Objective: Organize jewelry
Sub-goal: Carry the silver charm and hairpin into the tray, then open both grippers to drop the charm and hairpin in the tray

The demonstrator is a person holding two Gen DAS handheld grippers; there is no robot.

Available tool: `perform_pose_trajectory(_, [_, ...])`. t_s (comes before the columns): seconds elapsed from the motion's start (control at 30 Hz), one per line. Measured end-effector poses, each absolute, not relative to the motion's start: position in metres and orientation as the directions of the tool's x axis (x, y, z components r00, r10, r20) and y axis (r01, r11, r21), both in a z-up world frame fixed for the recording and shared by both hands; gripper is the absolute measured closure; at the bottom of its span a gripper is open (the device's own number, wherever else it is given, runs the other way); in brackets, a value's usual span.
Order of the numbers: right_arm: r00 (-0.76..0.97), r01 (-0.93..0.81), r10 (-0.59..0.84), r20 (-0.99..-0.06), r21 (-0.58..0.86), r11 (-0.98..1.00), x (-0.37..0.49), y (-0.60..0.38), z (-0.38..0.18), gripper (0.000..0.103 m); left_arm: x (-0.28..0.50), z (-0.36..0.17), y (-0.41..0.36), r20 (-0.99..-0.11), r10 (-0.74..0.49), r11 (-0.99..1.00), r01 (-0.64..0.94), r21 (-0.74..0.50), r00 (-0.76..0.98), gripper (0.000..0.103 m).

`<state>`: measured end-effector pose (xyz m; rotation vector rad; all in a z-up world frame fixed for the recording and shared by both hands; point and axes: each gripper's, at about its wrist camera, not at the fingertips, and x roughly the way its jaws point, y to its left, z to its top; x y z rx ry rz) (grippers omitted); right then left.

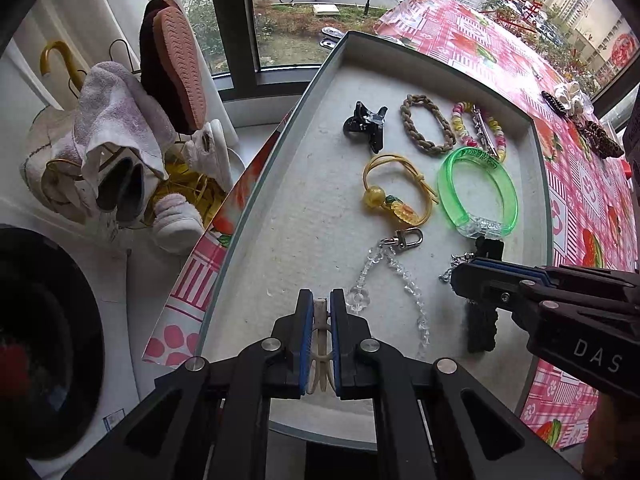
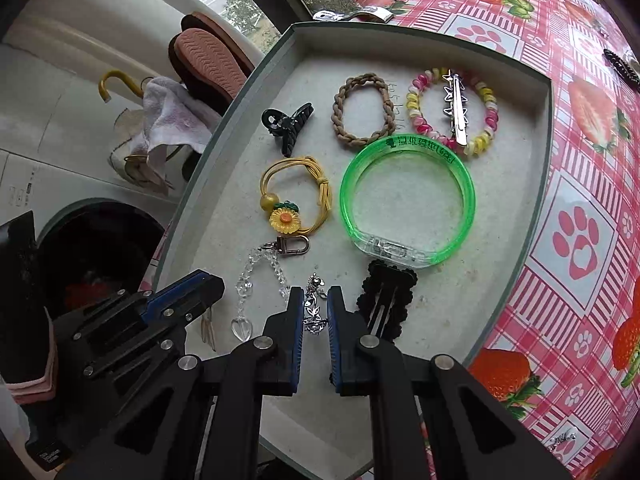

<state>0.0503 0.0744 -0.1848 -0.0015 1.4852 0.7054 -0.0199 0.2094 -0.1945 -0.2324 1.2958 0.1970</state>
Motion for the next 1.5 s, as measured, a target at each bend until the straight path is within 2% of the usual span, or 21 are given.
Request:
perform_pose_trajectory(0.5, [-0.091,-0.43,0.399,-0.912,0.398,0.811,0.052,0.08,-0.196,0.089,-0.016,-0.203,0.205,-0.974,0.048,0.965,-0.26,-0.011,0.22,0.088])
perform_pose_trajectory(0.57, [-0.097,-0.428,0.401,-0.911,0.402,0.809,0.052,0.079,-0.196,0.086,-0.016,-0.202,0.204,-0.974,0.059,0.965,-0.261,0.001,0.217,0.088])
perform_pose_trajectory(0.67, [-0.103,-0.424,0.408,-0.907,0.411,0.807,0.052,0.077,-0.195,0.071,-0.015,-0.198,0.204,-0.973,0.066,0.964,-0.266,0.005,0.221,0.088])
perform_pose_trajectory(0.87, [-0.089,-0.407,0.442,-0.893,0.438,0.802,0.054,0.065,-0.18,0.068,-0.016,-0.189,0.2,-0.969,0.076,0.966,-0.259,0.014,0.233,0.088])
perform_pose_trajectory(0.93, [-0.076,-0.401,0.451,-0.889,0.442,0.802,0.054,0.058,-0.174,0.062,-0.016,-0.186,0.198,-0.97,0.073,0.966,-0.257,0.01,0.234,0.088])
perform_pose_trajectory(1.43, [-0.008,-0.31,0.429,-0.903,0.41,0.858,0.061,-0.001,-0.141,0.062,-0.017,-0.164,0.19,-0.972,0.068,0.966,-0.258,0.008,0.225,0.087])
perform_pose_trajectory(1.47, [-0.005,-0.309,0.426,-0.905,0.406,0.86,0.061,-0.002,-0.139,0.062,-0.017,-0.162,0.189,-0.972,0.068,0.966,-0.258,0.008,0.224,0.059])
perform_pose_trajectory(1.5, [-0.003,-0.306,0.422,-0.906,0.403,0.862,0.061,-0.003,-0.138,0.062,-0.017,-0.159,0.188,-0.972,0.078,0.964,-0.264,0.017,0.222,0.0])
